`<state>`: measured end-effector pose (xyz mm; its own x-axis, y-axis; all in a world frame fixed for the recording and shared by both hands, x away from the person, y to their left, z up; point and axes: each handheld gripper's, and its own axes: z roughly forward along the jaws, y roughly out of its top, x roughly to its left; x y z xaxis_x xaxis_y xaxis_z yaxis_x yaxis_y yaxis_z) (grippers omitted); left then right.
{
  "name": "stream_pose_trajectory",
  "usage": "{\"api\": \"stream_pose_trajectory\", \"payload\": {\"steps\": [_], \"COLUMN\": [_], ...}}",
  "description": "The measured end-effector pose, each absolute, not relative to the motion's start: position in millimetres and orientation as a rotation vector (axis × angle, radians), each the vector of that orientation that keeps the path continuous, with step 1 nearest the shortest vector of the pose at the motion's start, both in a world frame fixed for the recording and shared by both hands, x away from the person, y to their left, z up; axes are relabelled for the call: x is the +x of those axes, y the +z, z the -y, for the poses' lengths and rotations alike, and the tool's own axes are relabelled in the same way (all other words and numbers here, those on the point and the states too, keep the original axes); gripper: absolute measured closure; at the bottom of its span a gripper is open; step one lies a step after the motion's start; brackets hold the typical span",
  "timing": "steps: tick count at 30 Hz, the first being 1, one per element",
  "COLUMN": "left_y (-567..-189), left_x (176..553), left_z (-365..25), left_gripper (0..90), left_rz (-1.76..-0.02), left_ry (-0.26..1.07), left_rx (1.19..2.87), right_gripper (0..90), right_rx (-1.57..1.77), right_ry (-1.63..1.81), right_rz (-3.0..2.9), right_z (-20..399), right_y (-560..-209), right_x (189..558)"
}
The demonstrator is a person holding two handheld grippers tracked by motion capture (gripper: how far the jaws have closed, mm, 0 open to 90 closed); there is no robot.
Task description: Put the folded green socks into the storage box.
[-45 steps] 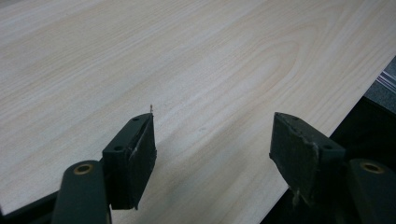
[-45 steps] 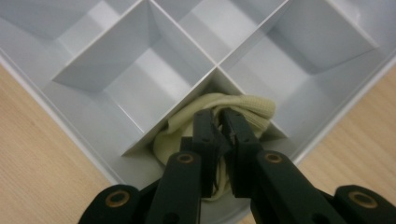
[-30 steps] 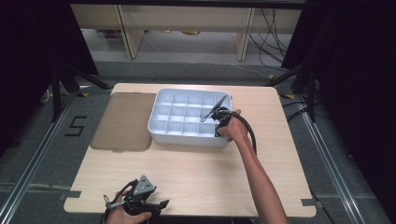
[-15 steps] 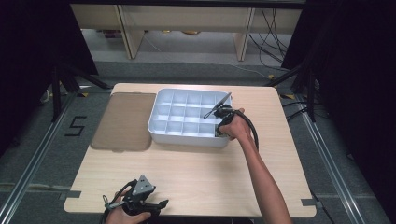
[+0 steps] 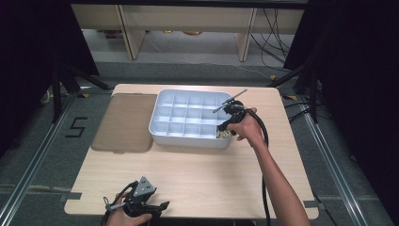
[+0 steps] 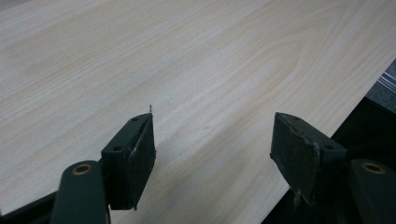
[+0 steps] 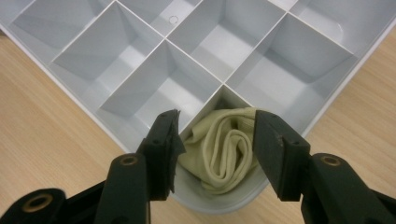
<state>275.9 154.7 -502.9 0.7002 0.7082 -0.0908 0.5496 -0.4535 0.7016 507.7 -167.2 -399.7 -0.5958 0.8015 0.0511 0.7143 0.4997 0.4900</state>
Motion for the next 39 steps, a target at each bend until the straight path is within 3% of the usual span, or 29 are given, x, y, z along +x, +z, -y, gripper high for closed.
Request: {"api": "stream_pose_trajectory", "payload": {"steps": [11,28,39], "left_y": [-503.7,-504.1,-504.3], "left_x": [276.5,278.2,279.2], "left_z": [-156.0,-157.9,-158.7], "left_gripper": [29.3,28.4,25.7], "left_rz": [-0.968,-0.984,-0.991], "left_ry": [0.274,0.278,0.294], "left_rx": [2.175,2.161,2.162], "right_gripper": [36.2,24.6,21.7], "right_rx": [1.287,1.199,1.170], "right_ry": [0.823,1.016,1.100], "right_rz": [-2.546,-2.484,-2.476], "right_z": [171.3,183.4,186.6], "right_y": [-394.0,-393.1,-402.6], "right_x": [484.5,438.1,416.9]}}
